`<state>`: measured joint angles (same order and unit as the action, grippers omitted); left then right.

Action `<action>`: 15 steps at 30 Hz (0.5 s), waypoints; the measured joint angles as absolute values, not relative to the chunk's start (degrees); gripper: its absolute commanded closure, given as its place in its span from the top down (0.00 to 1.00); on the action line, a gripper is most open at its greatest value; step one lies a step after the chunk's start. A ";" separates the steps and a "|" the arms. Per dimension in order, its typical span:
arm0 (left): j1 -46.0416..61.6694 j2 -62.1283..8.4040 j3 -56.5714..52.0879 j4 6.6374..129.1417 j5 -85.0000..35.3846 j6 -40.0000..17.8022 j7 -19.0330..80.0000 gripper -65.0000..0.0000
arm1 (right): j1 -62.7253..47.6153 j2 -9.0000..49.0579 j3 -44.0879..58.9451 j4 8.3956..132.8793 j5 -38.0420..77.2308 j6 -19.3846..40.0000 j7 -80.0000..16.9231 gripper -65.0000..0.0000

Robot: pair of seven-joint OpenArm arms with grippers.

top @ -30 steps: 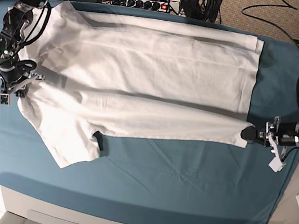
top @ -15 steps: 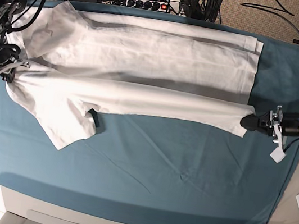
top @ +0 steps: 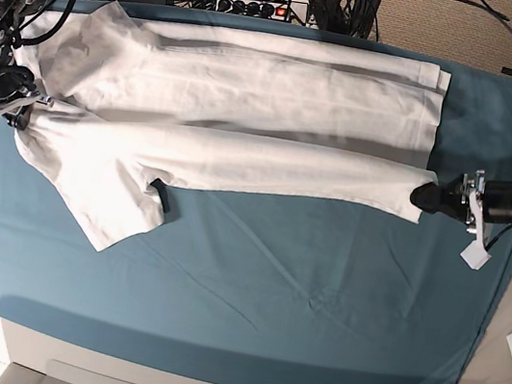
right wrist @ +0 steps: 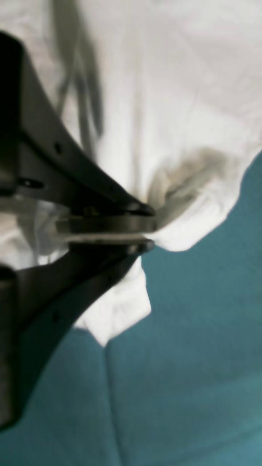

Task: Fold the T-shirt properly
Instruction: 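Lift the side edges and fold them toward the collar with both grippers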

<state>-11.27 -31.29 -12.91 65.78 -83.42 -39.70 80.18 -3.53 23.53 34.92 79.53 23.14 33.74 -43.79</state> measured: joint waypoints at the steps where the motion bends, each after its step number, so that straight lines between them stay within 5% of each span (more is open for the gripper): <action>1: -10.41 -31.31 -13.32 67.26 -83.42 -39.70 80.18 0.00 | -3.53 23.66 34.94 79.53 25.10 34.94 -44.82 0.00; 15: -3.38 -31.29 -15.07 73.38 -83.44 -39.72 80.38 0.00 | -7.51 26.61 43.11 79.61 42.17 39.97 -51.99 0.00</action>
<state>-3.38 -31.29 -15.07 73.38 -83.44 -39.72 80.38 -7.51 26.61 43.11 79.61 42.17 39.97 -51.99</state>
